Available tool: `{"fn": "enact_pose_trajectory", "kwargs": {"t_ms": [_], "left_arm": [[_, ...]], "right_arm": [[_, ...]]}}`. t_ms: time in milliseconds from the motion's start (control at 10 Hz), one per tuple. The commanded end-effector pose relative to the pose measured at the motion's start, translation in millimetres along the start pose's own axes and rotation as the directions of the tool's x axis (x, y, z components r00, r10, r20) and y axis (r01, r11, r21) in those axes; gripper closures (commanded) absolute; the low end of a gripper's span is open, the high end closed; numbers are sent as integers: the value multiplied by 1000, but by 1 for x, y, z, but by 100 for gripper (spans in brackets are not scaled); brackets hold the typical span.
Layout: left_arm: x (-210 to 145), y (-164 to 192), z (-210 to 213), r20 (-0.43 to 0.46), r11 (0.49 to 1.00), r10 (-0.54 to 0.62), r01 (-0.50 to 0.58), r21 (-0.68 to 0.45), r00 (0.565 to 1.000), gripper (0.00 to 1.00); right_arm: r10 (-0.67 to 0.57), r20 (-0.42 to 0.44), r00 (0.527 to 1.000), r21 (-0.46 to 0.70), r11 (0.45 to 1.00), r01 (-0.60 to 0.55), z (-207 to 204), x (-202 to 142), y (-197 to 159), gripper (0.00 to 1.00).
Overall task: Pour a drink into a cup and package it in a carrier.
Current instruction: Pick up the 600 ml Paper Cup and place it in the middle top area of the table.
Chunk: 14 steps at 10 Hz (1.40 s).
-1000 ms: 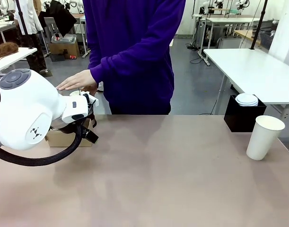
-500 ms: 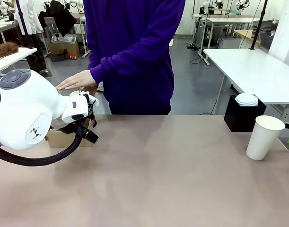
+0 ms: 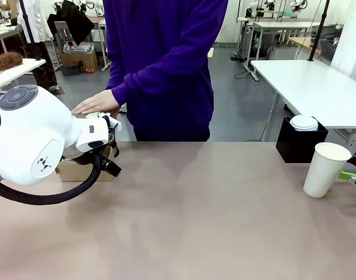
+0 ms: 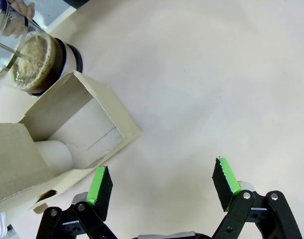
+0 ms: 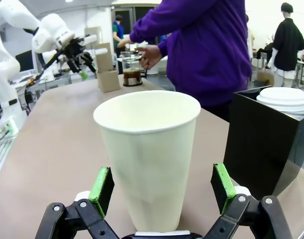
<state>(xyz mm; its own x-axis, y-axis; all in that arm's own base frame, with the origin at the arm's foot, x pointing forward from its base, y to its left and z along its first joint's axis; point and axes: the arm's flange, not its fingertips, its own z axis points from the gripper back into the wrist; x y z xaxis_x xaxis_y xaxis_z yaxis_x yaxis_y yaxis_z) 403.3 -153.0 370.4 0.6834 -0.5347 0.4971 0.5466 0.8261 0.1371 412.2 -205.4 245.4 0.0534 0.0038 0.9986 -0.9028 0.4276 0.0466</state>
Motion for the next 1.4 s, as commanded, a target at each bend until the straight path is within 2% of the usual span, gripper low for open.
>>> {"fn": "enact_pose_trajectory", "kwargs": {"t_ms": [0, 1000, 1100, 1200, 1300], "left_arm": [[0, 1, 0, 1, 1000, 2, -2, -2, 1000, 0], [0, 1, 0, 1, 1000, 2, -2, -2, 1000, 0], [0, 1, 0, 1, 1000, 2, -2, -2, 1000, 0], [0, 1, 0, 1, 1000, 2, -2, -2, 1000, 0], [0, 1, 0, 1, 1000, 2, -2, -2, 1000, 0]], "right_arm": [[1, 10, 1000, -27, 1000, -1, -16, -3, 1, 0], [-60, 42, 997, 34, 998, 58, -68, -12, 2, 0], [-62, 65, 996, 31, 998, 60, -69, -12, -1, 3], [-76, 61, 995, 30, 997, 74, -66, -12, -3, 20], [-40, 39, 998, 61, 997, 38, -63, -15, 1, 20]]}}
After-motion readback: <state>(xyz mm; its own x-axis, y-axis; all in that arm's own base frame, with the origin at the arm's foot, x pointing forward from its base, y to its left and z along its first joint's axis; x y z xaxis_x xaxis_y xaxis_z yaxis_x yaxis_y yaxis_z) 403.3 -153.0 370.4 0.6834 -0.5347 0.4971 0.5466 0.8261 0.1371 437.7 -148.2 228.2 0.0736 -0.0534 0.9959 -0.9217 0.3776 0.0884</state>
